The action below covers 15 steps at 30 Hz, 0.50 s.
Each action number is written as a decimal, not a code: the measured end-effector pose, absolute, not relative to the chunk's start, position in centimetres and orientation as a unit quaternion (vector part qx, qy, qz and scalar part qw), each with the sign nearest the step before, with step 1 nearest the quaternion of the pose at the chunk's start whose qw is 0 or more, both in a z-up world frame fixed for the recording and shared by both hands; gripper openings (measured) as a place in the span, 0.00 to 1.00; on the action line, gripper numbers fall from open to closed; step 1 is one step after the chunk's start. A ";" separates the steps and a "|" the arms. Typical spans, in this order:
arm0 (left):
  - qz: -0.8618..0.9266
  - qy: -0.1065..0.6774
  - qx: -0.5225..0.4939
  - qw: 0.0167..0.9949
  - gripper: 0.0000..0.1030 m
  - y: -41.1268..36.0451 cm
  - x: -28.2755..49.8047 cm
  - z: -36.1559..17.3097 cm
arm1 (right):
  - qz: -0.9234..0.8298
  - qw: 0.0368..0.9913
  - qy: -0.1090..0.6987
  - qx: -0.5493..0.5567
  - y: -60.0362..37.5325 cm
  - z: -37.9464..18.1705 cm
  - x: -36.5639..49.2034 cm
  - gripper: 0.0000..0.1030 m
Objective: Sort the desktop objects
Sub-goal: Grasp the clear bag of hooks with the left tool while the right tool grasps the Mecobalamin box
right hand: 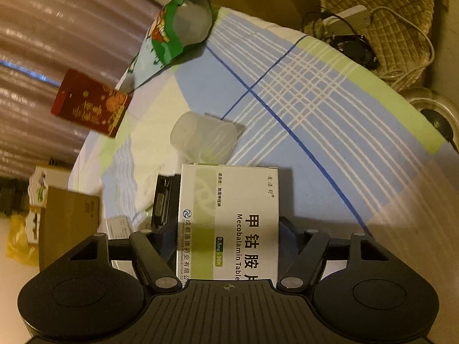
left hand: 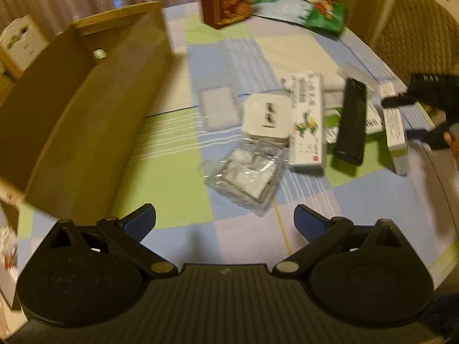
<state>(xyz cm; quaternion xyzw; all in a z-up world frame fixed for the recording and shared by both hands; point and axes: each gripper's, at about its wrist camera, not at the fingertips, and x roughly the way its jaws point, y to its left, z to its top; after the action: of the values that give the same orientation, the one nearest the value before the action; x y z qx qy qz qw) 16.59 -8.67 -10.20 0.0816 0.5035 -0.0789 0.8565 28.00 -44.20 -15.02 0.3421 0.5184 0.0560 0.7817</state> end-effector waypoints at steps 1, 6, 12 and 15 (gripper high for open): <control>-0.088 0.502 0.091 0.856 0.98 -9.0 16.9 -10.5 | 0.059 0.783 0.523 0.330 -44.3 -14.8 27.8 0.68; -0.133 0.492 0.129 0.851 0.98 -10.4 18.6 -12.4 | 0.068 0.796 0.550 0.244 -44.8 -13.2 27.0 0.68; -0.154 0.490 0.162 0.842 0.95 -11.3 21.1 -15.0 | 0.066 0.812 0.559 0.155 -45.0 -12.9 26.5 0.69; -0.161 0.497 0.168 0.836 0.87 -11.4 22.0 -15.9 | 0.077 0.815 0.561 0.119 -44.4 -13.2 26.3 0.69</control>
<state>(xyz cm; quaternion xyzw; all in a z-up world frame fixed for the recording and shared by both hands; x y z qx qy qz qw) 22.00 -11.42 -15.89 0.1677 0.4967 -0.1608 0.8362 26.32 -44.44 -13.15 0.1190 0.5611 0.0775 0.8154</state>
